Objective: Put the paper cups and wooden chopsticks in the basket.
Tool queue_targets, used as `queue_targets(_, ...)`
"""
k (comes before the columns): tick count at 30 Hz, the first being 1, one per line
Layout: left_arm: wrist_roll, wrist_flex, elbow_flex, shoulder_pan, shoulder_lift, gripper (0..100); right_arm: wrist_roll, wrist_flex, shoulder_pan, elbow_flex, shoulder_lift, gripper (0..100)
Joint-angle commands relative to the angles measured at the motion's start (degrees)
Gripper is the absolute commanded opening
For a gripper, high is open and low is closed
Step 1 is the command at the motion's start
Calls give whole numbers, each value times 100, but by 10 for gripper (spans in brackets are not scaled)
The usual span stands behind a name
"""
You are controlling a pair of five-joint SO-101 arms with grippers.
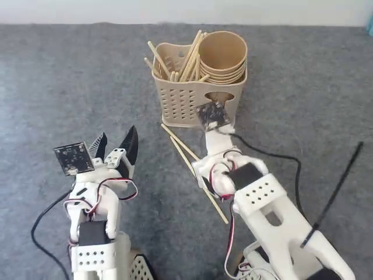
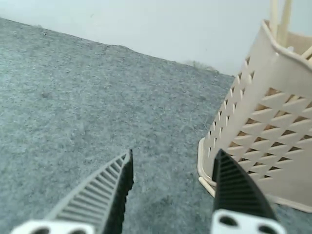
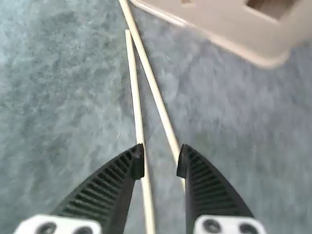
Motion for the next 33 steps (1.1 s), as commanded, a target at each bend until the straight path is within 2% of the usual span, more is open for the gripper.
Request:
queue_targets(1,44,26,-303,35,-79,254,879,-1604,-31,721,-119,123)
queue_targets(8,70,62,-365,26,-70,254,1169,-2141,-31,985,84,122)
queue_targets(13,70,176,-611,26,448,254,1169,-2316,-22,475,1226,122)
queue_targets(19,44,-642,-752,-44,1688,254,1169,-2316,75,-246,2457,122)
queue_targets(27,44,-1125,-1042,-211,2646,254,1169,-2519,189,-519,2993,119)
queue_targets(31,35,-1169,-1042,-211,2681,254,1169,-2589,180,-519,3081,0)
queue_targets(33,35,-1169,-1042,-220,2681,254,1169,-2484,180,-519,3055,21)
